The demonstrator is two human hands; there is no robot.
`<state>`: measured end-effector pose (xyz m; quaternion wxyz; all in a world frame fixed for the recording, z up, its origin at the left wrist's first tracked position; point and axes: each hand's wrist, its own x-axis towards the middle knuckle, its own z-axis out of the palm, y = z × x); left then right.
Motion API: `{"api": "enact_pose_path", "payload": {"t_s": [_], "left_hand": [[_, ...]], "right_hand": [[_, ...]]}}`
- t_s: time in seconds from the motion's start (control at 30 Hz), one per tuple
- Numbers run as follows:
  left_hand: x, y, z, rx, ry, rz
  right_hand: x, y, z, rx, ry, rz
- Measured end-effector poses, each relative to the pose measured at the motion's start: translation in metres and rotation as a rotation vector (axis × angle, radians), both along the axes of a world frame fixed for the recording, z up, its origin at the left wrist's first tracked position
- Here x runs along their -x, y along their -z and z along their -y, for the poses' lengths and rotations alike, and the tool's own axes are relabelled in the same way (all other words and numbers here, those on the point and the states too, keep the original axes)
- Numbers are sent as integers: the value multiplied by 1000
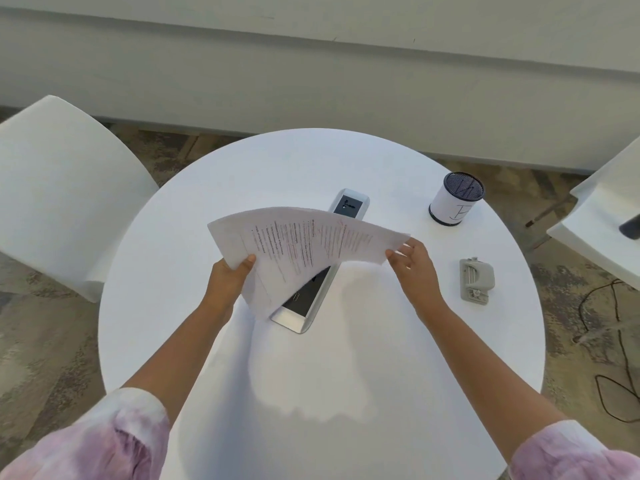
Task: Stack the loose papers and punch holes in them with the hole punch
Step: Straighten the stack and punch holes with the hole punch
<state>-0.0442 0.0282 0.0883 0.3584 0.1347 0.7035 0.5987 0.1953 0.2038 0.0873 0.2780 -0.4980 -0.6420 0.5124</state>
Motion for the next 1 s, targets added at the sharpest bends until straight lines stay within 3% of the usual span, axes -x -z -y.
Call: {"api": "enact_pose_path", "payload": {"t_s": [0.13,0.27,0.37,0.43,0.57,0.67,0.8,0.9,1.0], "left_hand": [[-3,4,1,-16,27,105],[-12,8,1,-118,-52,258],[-24,12,0,-176,-55,342],[-33,14,-1,-205,-51,387],[-47,20,2,-220,-34,494],[-49,25,6,-222,73,492],[-39,24,8,-267,-48,468],[-23,20,10,-230,-63,386],[-8,9,7,-123,45,236]], "right_hand": [[2,4,7,134,102,-50],[11,14,21,356,67,-5],[20,18,32,617,-19,-183],[26,16,33,684,-31,-299],[35,6,33,580,4,-386],[33,1,32,434,4,-313],[24,-4,25,206,-49,-156],[17,-8,19,105,-94,-98],[10,-10,15,39,-136,-54]]}}
